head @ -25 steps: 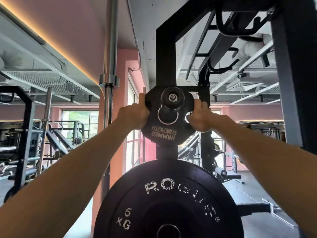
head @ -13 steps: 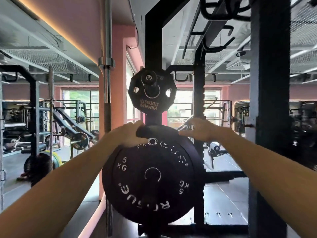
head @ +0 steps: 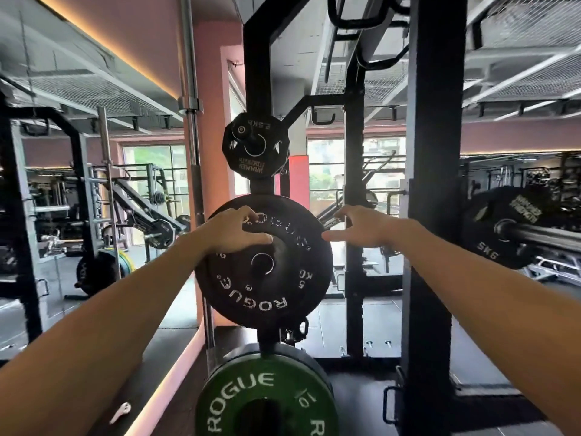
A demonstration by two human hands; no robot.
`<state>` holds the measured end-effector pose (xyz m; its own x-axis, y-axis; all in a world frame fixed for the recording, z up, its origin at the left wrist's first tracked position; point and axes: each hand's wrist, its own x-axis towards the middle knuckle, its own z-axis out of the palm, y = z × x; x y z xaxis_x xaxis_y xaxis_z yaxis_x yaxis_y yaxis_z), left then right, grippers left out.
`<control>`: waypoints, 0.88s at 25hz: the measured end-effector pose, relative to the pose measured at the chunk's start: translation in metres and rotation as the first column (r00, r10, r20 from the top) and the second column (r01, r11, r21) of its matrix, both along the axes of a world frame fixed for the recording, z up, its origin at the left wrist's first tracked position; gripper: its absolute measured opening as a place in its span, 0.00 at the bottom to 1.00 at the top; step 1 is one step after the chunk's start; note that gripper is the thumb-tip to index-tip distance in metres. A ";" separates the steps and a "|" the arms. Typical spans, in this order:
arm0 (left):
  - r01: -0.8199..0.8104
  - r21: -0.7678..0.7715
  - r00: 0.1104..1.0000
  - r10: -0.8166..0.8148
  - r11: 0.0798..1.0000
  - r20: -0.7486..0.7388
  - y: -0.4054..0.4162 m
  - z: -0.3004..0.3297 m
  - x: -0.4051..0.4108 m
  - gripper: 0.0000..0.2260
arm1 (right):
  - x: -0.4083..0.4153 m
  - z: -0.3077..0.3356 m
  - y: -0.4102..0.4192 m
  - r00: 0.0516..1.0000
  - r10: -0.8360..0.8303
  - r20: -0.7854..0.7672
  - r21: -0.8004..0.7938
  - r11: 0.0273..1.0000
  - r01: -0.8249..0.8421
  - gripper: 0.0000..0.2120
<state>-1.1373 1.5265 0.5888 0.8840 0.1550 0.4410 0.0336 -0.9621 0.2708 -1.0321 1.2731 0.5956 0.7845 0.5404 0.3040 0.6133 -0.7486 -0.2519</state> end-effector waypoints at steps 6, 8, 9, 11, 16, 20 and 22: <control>-0.008 -0.038 1.000 0.008 0.999 -0.009 -0.065 -0.013 -0.076 0.30 | -0.067 -0.008 -0.067 1.000 -0.007 0.006 -0.044 0.999 0.007 0.38; -0.001 -0.051 1.000 0.001 0.999 -0.014 -0.093 -0.020 -0.103 0.31 | -0.095 -0.015 -0.095 1.000 0.001 -0.015 -0.041 0.999 -0.002 0.38; 0.007 -0.059 1.000 -0.008 0.998 -0.020 -0.109 -0.023 -0.117 0.31 | -0.108 -0.019 -0.110 0.999 0.002 -0.032 -0.038 0.999 -0.003 0.38; 0.021 -0.068 1.000 -0.022 0.997 -0.016 -0.144 -0.030 -0.140 0.31 | -0.133 -0.025 -0.145 0.999 0.005 -0.050 -0.046 0.999 -0.007 0.41; 0.071 -0.082 0.997 -0.074 0.994 -0.032 -0.224 -0.023 -0.173 0.31 | -0.177 -0.020 -0.244 0.993 -0.094 -0.078 -0.075 0.993 0.088 0.43; 0.119 -0.065 0.992 -0.122 0.991 -0.042 -0.292 -0.015 -0.177 0.32 | -0.191 -0.019 -0.323 0.984 -0.161 -0.075 -0.064 0.986 0.157 0.41; 0.136 -0.051 0.989 -0.139 0.989 -0.058 -0.322 -0.015 -0.169 0.31 | -0.187 -0.022 -0.355 0.980 -0.189 -0.059 -0.079 0.980 0.184 0.42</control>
<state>-1.3066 1.2049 0.5740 0.9236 0.0495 0.3801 -0.0798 -0.9451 0.3168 -1.2195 0.9177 0.5734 0.8907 0.4012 0.2139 0.4449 -0.8661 -0.2279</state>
